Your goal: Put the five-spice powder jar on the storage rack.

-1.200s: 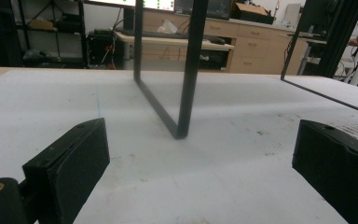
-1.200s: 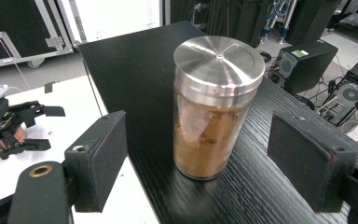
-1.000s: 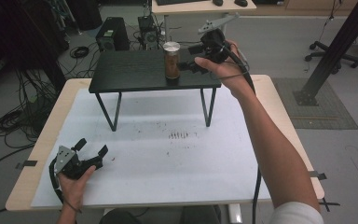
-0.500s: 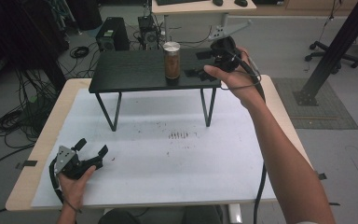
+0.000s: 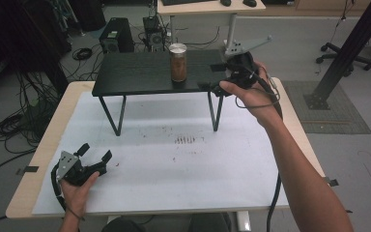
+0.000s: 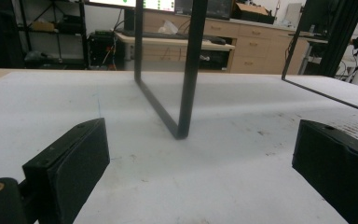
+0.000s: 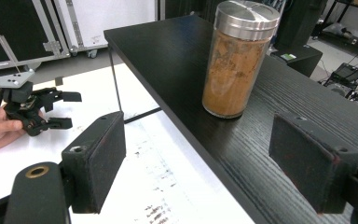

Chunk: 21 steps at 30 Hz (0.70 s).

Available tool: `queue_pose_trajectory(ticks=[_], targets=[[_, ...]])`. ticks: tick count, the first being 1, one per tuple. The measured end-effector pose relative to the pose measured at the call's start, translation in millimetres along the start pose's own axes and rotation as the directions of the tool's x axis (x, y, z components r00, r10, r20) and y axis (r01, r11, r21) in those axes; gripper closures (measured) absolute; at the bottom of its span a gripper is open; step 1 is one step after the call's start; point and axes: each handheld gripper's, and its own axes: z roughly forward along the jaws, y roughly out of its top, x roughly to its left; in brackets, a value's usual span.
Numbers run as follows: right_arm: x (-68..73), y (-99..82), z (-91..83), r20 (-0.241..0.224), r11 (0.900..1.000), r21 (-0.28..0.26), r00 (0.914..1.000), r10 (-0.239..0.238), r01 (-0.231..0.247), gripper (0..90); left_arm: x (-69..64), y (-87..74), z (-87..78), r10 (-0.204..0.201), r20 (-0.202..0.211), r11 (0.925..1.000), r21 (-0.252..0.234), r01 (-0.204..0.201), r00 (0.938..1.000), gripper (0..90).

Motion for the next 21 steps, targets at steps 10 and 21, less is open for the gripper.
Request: queue_pose_trajectory(ticks=[10,21], targets=[[16.6,-15.4,-10.4,0.003,0.9998,-0.008,0.9999,-0.016,0.016,18.2,-0.6,0.0,0.1,0.006,-0.006,1.0,0.002,-0.006,1.0,4.2],[26.1,-39.2,-21.1,0.017,0.9999,-0.013,0.9998,0.002,-0.002,17.9,-0.7,0.1,0.3,0.01,-0.005,0.9999,0.005,-0.01,0.9999,4.2]])
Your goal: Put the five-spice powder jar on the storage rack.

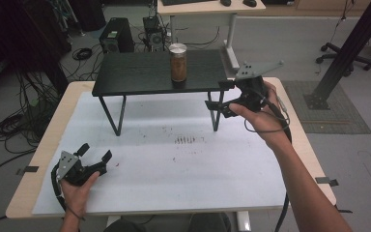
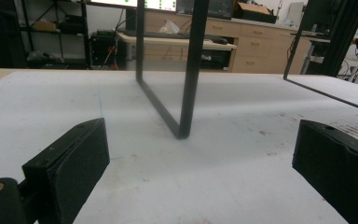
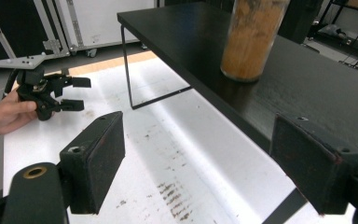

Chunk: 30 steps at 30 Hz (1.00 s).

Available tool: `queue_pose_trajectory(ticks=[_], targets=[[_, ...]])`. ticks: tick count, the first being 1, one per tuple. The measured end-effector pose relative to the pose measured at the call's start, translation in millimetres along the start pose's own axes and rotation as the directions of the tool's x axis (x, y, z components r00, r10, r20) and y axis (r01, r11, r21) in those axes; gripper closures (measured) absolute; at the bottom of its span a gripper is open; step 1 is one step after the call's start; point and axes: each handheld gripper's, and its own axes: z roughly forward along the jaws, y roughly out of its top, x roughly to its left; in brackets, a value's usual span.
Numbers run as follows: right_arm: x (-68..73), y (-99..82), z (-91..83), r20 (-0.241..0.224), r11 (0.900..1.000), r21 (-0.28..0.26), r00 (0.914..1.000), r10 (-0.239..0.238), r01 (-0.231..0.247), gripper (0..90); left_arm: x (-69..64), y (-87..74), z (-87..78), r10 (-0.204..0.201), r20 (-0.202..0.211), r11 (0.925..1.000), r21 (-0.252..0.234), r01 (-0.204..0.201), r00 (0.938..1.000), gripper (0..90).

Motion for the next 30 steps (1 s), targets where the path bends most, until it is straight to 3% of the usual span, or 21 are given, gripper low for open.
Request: queue_pose_trajectory(ticks=[30], targets=[[18.8,-41.9,-9.2,0.021,1.0,0.005,0.9998,0.007,-0.007,17.1,-0.5,0.1,0.4,0.005,0.001,1.0,0.002,-0.005,1.0,4.2]])
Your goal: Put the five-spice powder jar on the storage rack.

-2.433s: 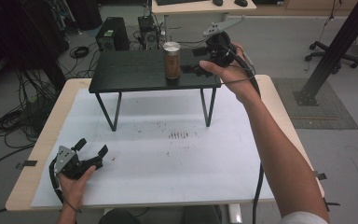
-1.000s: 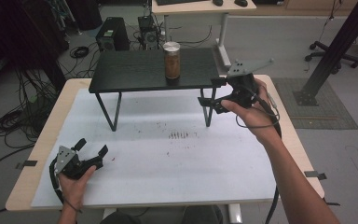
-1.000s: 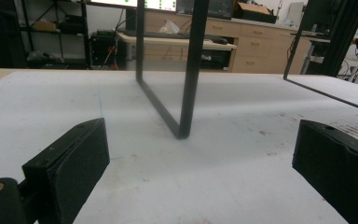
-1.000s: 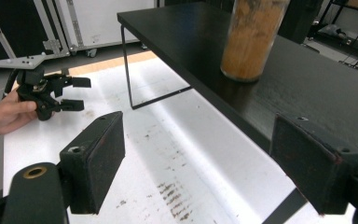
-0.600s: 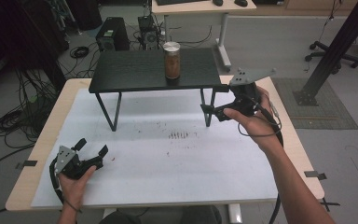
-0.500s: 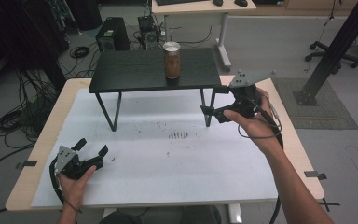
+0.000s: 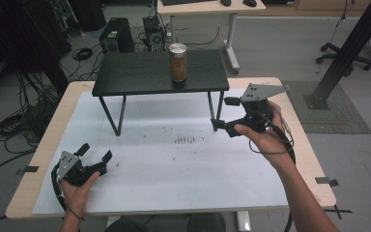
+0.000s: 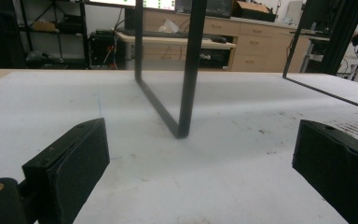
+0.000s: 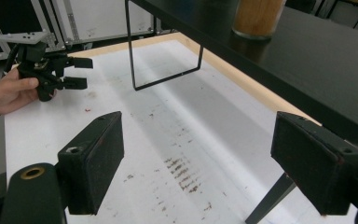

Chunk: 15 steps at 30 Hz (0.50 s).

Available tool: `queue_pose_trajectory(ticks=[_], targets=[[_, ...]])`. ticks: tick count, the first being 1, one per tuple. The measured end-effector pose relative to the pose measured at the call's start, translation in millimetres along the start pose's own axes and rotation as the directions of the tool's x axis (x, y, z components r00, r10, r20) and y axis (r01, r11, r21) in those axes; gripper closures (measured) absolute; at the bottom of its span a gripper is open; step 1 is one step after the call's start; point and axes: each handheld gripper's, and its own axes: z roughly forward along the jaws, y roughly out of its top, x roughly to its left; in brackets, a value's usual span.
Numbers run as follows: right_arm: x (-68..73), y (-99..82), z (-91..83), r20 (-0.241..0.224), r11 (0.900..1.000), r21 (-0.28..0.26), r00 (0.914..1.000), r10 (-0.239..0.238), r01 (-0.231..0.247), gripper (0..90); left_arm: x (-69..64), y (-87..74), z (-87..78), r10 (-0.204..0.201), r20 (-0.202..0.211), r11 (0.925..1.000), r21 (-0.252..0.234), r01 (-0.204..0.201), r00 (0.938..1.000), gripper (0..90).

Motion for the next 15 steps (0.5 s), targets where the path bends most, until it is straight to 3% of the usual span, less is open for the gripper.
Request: queue_pose_trajectory(ticks=[15], targets=[[0.7,-28.2,-7.9,0.039,0.9999,0.007,0.9992,0.011,-0.011,16.6,-0.1,0.1,0.1,0.002,-0.001,1.0,0.003,-0.002,1.0,4.2]])
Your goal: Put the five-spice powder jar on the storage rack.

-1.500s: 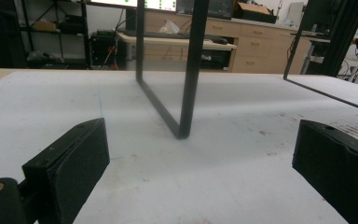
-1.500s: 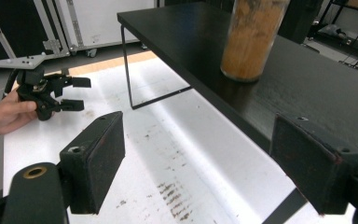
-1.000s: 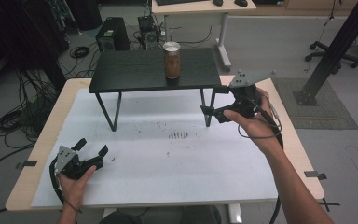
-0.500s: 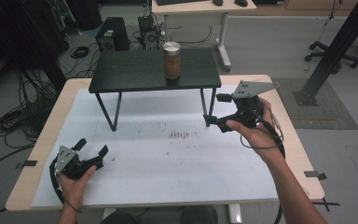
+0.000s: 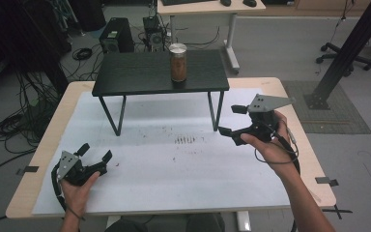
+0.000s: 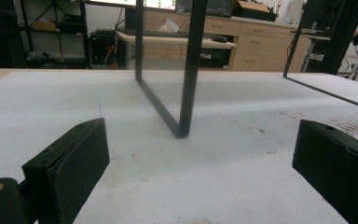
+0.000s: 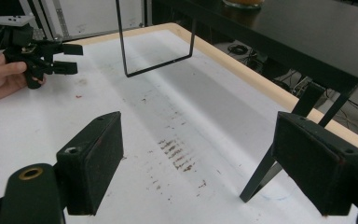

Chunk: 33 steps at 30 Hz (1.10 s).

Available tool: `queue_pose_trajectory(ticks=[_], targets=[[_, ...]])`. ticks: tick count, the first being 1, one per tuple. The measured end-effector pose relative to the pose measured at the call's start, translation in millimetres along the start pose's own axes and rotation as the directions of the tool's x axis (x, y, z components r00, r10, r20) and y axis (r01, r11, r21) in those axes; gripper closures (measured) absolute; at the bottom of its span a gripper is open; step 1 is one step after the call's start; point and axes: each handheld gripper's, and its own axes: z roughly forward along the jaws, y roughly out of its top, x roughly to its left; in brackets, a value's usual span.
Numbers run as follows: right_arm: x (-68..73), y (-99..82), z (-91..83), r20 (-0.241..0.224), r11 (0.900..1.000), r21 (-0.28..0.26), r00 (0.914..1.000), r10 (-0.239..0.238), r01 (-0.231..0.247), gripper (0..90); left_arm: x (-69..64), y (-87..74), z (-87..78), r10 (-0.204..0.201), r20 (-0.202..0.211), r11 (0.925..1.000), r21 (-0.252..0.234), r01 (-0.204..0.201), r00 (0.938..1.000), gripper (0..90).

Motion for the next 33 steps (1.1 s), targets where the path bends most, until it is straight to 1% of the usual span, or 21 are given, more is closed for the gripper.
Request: queue_pose_trajectory(ticks=[14,33], targets=[[5.6,-15.8,3.0,0.02,0.9997,0.018,0.9997,-0.014,0.014,16.4,0.1,0.0,0.0,0.001,0.001,1.0,0.0,-0.001,1.0,4.2],[5.8,-39.0,3.6,0.038,0.9999,0.012,0.9992,0.008,-0.008,16.1,-0.2,0.1,0.2,0.003,0.0,1.0,0.003,-0.003,1.0,4.2]])
